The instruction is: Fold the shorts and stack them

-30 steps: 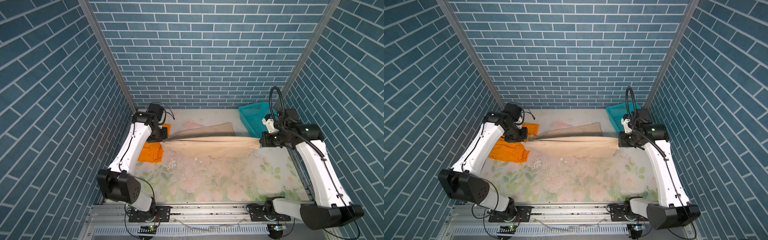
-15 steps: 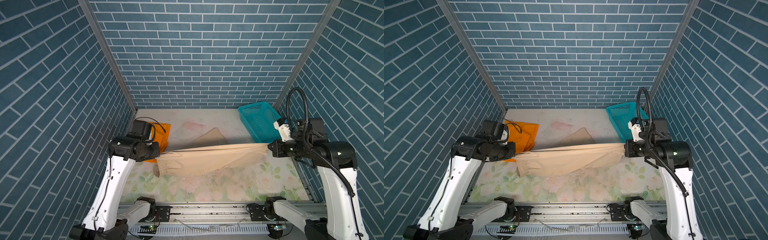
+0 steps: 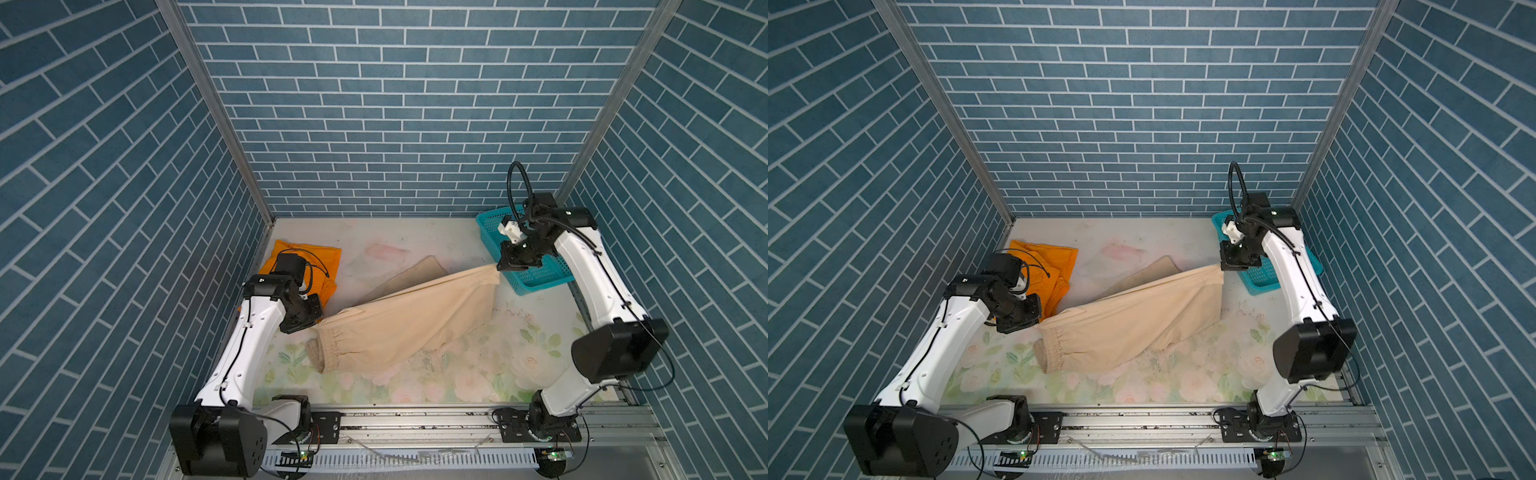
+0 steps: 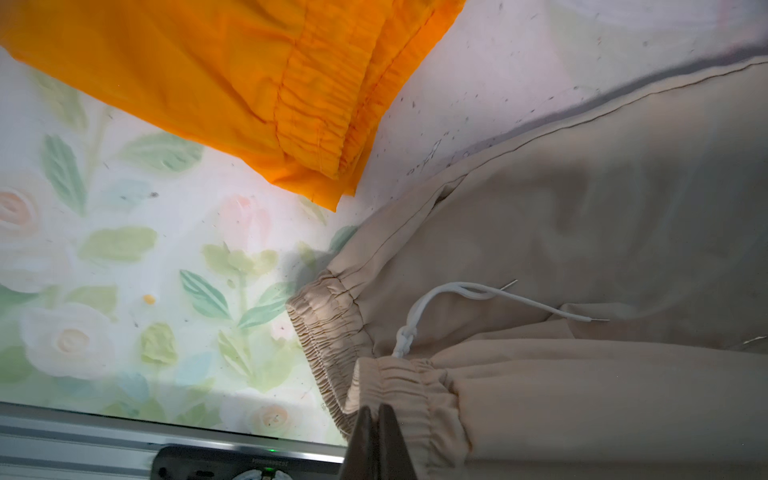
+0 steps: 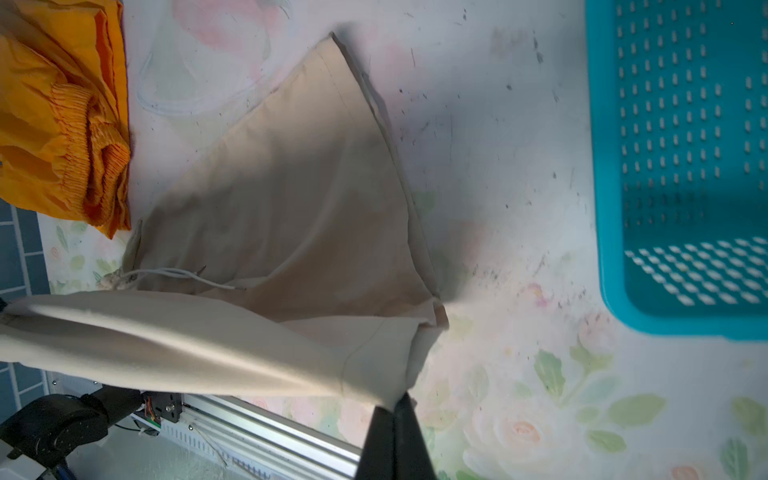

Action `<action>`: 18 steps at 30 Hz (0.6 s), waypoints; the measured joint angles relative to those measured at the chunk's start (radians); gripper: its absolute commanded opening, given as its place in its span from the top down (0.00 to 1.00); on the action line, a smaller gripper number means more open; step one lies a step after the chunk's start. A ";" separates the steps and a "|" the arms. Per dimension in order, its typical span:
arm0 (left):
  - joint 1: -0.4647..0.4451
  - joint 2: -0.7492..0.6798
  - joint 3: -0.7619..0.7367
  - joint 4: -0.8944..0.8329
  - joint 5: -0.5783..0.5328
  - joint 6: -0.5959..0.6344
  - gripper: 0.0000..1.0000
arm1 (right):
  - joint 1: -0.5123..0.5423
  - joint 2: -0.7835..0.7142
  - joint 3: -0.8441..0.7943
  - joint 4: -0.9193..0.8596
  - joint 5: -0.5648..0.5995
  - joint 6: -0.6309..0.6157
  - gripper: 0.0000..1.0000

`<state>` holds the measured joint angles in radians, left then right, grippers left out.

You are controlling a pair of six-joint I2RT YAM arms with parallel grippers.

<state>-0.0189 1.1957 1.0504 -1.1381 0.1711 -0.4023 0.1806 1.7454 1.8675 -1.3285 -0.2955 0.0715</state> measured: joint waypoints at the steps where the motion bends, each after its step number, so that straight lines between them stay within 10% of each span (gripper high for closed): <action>1: 0.015 0.013 -0.027 0.017 0.015 -0.006 1.00 | 0.004 0.064 0.049 -0.002 -0.011 -0.003 1.00; 15: 0.102 0.053 -0.196 0.157 0.124 -0.146 0.92 | 0.060 0.735 0.678 -0.068 -0.105 -0.040 0.96; 18: 0.126 0.027 -0.246 0.166 0.123 -0.176 0.39 | 0.064 0.757 0.678 -0.061 -0.114 -0.050 0.66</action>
<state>0.1066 1.2228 0.8040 -0.9726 0.2939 -0.5781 0.2443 2.5027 2.5458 -1.3891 -0.4091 0.0216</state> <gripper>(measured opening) 0.262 0.216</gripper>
